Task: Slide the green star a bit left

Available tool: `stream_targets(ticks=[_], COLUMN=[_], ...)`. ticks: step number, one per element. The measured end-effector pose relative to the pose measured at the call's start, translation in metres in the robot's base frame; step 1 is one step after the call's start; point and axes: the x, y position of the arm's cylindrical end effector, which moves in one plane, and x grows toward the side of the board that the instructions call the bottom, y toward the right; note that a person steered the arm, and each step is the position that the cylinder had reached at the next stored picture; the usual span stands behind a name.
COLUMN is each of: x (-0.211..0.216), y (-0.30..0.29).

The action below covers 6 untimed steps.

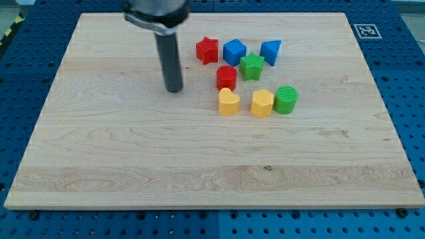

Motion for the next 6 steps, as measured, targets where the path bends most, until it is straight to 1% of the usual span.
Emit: stream_targets(ticks=[1,2,3,4,6], x=[0.037,0.071,0.079,0.079,0.079], y=[0.037,0.061,0.119,0.146,0.146])
